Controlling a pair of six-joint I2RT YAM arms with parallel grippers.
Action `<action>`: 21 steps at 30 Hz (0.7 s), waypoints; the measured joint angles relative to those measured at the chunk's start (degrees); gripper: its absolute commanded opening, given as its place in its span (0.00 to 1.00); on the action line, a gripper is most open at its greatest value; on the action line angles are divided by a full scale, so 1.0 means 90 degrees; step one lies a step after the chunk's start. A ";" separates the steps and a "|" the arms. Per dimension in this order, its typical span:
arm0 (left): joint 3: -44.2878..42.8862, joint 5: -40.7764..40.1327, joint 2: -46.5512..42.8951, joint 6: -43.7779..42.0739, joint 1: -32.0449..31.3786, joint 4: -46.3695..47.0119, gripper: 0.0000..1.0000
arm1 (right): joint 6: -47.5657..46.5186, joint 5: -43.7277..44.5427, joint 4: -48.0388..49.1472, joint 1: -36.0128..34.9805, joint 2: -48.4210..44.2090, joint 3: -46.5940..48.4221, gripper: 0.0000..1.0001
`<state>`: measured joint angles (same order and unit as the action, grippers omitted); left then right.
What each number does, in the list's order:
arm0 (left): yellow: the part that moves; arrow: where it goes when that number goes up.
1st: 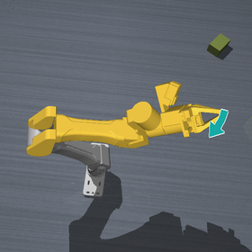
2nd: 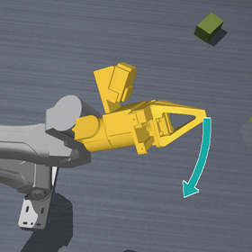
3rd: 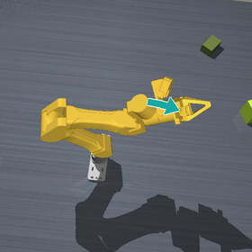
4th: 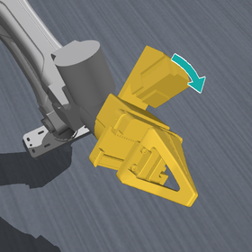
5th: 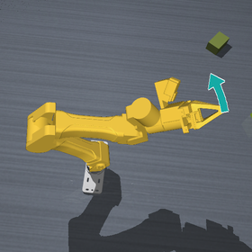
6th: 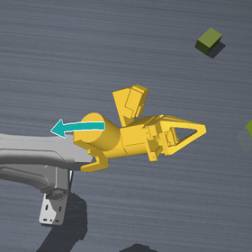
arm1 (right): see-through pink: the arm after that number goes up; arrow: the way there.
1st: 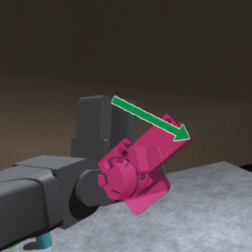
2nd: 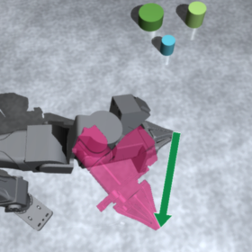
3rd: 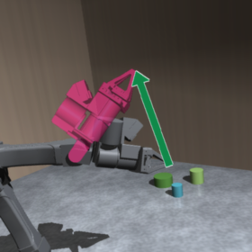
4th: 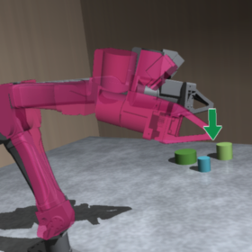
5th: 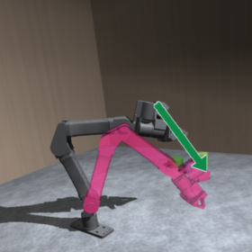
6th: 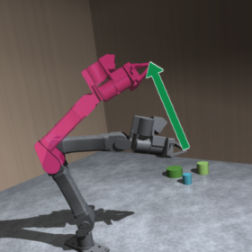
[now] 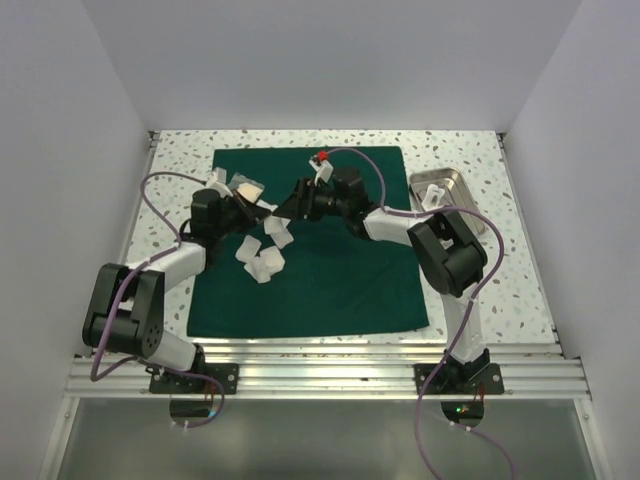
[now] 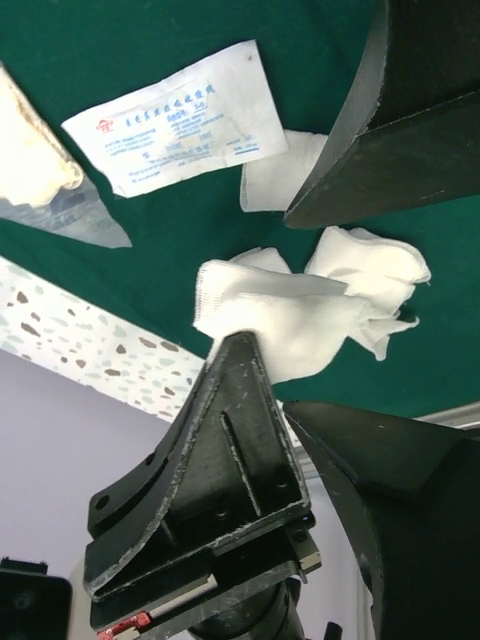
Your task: Prepare the surgical pack
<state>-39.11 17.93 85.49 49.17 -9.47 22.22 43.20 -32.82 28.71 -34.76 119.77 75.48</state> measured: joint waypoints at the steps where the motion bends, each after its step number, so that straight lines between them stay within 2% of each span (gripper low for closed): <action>1: 0.0005 0.0070 -0.0027 0.0039 0.0000 0.0027 0.00 | 0.0039 -0.0012 0.0061 0.0000 0.0000 -0.0002 0.72; 3: 0.0015 0.0255 -0.0075 0.0148 0.0002 0.0112 0.00 | 0.0109 -0.0073 0.0236 0.0000 0.0000 -0.0002 0.66; 4: 0.0017 0.0345 -0.0095 0.0194 0.0005 0.0146 0.00 | 0.0146 -0.0114 0.0299 0.0000 0.0000 -0.0005 0.59; 6: 0.0027 0.0491 -0.0102 0.0296 0.0005 0.0245 0.00 | 0.0228 -0.0165 0.0481 0.0000 0.0000 -0.0032 0.53; 7: 0.0041 0.0529 -0.0107 0.0325 0.0005 0.0287 0.00 | 0.0279 -0.0185 0.0563 0.0000 0.0000 -0.0049 0.45; 9: 0.0061 0.0602 -0.0109 0.0389 0.0005 0.0304 0.00 | 0.0362 -0.0233 0.0678 0.0000 0.0000 -0.0092 0.37; 10: 0.0068 0.0634 -0.0109 0.0420 0.0005 0.0321 0.00 | 0.0403 -0.0265 0.0726 0.0000 0.0000 -0.0109 0.26; 12: 0.0078 0.0665 -0.0109 0.0447 0.0005 0.0364 0.00 | 0.0461 -0.0308 0.0799 0.0000 0.0000 -0.0146 0.16; 13: 0.0087 0.0670 -0.0109 0.0459 0.0005 0.0393 0.00 | 0.0483 -0.0311 0.0840 0.0000 0.0000 -0.0172 0.04; 14: 0.0095 0.0670 -0.0112 0.0474 0.0010 0.0393 0.03 | 0.0508 -0.0311 0.0889 0.0000 0.0000 -0.0206 0.00; 15: 0.0102 0.0678 -0.0117 0.0478 0.0010 0.0396 0.05 | 0.0534 -0.0311 0.0911 0.0002 0.0000 -0.0231 0.00; 17: 0.0129 0.0685 -0.0141 0.0481 0.0010 0.0398 0.11 | 0.0619 -0.0313 0.1049 0.0029 0.0000 -0.0333 0.00; 18: 0.0141 0.0687 -0.0158 0.0478 0.0010 0.0398 0.17 | 0.0661 -0.0316 0.1151 0.0039 0.0000 -0.0398 0.00; 19: 0.0155 0.0687 -0.0172 0.0474 0.0010 0.0398 0.27 | 0.0733 -0.0311 0.1273 0.0051 0.0000 -0.0481 0.00; 20: 0.0160 0.0680 -0.0202 0.0435 0.0010 0.0386 0.42 | 0.0804 -0.0313 0.1384 0.0085 -0.0002 -0.0585 0.00; 21: 0.0165 0.0644 -0.0245 0.0381 0.0010 0.0376 0.48 | 0.0889 -0.0308 0.1513 0.0136 -0.0010 -0.0724 0.00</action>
<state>-37.63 23.73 83.29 52.60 -9.39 25.61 51.20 -35.59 42.33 -33.54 119.68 68.97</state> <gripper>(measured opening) 0.321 0.015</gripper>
